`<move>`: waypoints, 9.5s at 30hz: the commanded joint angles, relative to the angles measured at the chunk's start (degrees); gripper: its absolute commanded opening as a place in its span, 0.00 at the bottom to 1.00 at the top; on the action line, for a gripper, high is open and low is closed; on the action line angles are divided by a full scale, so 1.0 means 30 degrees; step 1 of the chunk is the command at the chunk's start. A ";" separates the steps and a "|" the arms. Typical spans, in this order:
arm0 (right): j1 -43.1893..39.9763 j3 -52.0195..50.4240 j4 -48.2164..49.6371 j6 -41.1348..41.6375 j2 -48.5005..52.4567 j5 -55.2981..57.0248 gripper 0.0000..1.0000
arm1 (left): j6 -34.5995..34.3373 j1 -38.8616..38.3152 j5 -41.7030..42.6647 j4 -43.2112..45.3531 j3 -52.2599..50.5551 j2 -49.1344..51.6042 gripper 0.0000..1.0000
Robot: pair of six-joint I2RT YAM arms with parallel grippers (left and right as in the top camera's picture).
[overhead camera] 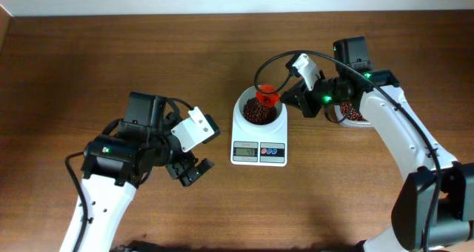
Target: Scoop and weigh 50g on scale
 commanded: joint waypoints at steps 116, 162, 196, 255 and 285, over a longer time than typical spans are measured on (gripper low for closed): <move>-0.8386 0.0117 -0.5093 0.0284 -0.3111 0.5166 0.04 | 0.0233 0.0080 0.0000 0.0036 0.0153 -0.0255 0.99; -0.8473 -1.7340 0.4014 1.8498 -1.2968 0.1107 0.04 | 0.0233 0.0080 0.0000 0.0036 0.0153 -0.0255 0.99; -1.2524 -0.6557 -0.4044 1.7063 -1.3238 1.1810 0.99 | 0.0233 0.0080 0.0000 0.0036 0.0153 -0.0255 0.99; -1.0856 -1.6276 0.6084 1.1315 -3.0010 -0.0182 0.99 | 0.0233 0.0080 0.0000 0.0036 0.0153 -0.0255 0.99; -0.5727 -2.5427 1.5300 1.3289 -3.3172 1.0455 0.99 | 0.0233 0.0080 0.0000 0.0036 0.0153 -0.0255 0.99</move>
